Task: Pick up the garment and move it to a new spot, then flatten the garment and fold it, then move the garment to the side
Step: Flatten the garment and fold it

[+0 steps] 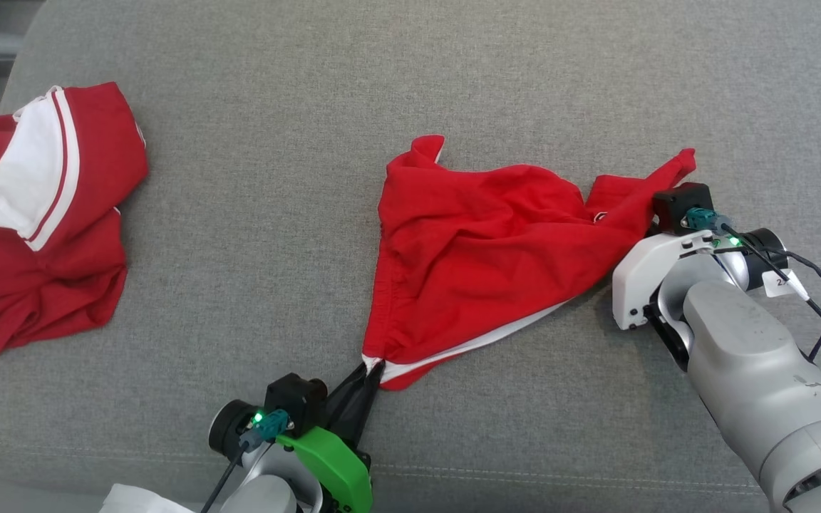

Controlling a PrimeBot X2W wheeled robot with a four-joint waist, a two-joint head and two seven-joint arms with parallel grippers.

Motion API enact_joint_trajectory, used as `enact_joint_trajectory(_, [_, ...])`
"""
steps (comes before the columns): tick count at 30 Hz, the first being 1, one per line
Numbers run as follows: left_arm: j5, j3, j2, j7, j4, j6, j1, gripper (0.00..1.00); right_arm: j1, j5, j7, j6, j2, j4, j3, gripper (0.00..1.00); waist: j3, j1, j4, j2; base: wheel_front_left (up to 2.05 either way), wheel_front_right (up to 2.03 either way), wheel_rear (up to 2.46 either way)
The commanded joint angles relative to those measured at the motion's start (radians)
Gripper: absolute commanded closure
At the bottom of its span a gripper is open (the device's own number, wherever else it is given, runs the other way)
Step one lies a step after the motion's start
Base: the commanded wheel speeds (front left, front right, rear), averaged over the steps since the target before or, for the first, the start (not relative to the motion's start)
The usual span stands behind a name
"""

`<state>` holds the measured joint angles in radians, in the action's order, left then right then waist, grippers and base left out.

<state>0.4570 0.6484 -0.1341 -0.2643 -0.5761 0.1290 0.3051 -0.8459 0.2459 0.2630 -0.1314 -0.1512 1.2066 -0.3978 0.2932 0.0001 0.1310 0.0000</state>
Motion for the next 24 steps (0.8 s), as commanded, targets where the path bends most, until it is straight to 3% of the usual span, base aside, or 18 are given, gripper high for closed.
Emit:
enact_joint_trajectory(1, [0.008, -0.002, -0.003, 0.002, -0.001, 0.002, 0.011, 1.0, 0.016, 0.012, -0.003, 0.001, -0.005, 0.006, -0.007, 1.0, -0.009, -0.0001, -0.003, 0.0, 0.0, 0.0, 0.0])
enact_joint_trajectory(15, [-0.07, -0.172, -0.028, 0.002, 0.131, 0.0, -0.094, 1.0, 0.211, 0.125, 0.003, 0.002, -0.064, -0.258, 0.015, 1.0, -0.125, -0.0001, -0.057, 0.0, 0.0, 0.0, 0.0])
enact_joint_trajectory(24, [-0.126, -0.252, -0.049, 0.001, 0.249, -0.005, -0.15, 1.0, 0.348, 0.294, -0.091, 0.001, -0.124, -0.468, -0.086, 1.0, -0.172, -0.0001, -0.126, 0.0, 0.0, 0.0, 0.0])
